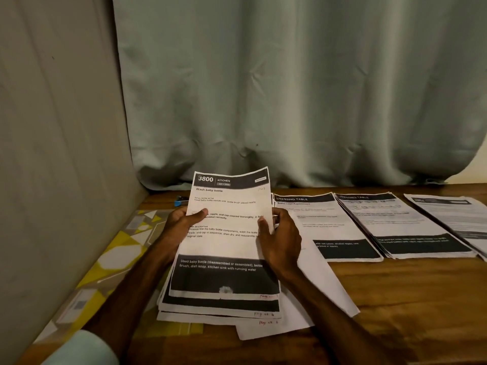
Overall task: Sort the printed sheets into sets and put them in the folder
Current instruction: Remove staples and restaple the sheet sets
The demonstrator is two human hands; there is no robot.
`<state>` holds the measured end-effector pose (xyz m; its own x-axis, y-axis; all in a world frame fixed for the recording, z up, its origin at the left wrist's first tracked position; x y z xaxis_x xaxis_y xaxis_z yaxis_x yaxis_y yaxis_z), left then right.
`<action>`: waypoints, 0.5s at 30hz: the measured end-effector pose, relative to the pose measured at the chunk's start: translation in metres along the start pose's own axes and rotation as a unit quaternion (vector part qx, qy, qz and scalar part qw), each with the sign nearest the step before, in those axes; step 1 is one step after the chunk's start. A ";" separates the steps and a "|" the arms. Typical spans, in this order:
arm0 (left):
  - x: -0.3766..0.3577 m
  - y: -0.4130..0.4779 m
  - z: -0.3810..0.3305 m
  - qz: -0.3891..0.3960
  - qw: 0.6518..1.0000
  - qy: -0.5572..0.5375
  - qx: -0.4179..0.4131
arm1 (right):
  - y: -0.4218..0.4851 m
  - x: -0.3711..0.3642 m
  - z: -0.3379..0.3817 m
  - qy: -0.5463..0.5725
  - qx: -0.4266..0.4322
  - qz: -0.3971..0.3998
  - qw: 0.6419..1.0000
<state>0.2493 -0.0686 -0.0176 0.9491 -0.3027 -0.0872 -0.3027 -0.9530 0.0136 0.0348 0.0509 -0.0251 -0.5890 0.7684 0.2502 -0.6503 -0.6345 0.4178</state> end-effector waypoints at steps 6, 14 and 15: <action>0.013 0.001 -0.006 -0.051 0.999 -0.010 0.004 | 0.021 0.033 -0.017 0.011 -0.016 0.019 1.000; 0.023 0.006 -0.005 -0.057 0.998 -0.034 -0.009 | 0.044 0.100 -0.049 -0.209 -0.020 0.083 0.974; 0.023 0.006 -0.005 -0.056 0.998 -0.035 -0.012 | 0.041 0.100 -0.050 -0.225 -0.018 0.102 0.969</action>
<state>0.2693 -0.0812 -0.0150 0.9683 -0.1931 -0.1582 -0.1917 -0.9812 0.0240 -0.0743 0.0975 -0.0265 -0.4444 0.5794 0.6832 -0.5633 -0.7738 0.2898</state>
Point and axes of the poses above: each hand's wrist, its own y-axis towards the middle knuckle, its own x-axis out of the back of the hand, z = x × y, the point moved 3 cm from there along y, towards the middle knuckle, and after that the axes turned 4 degrees about y, right-handed, at the moved point
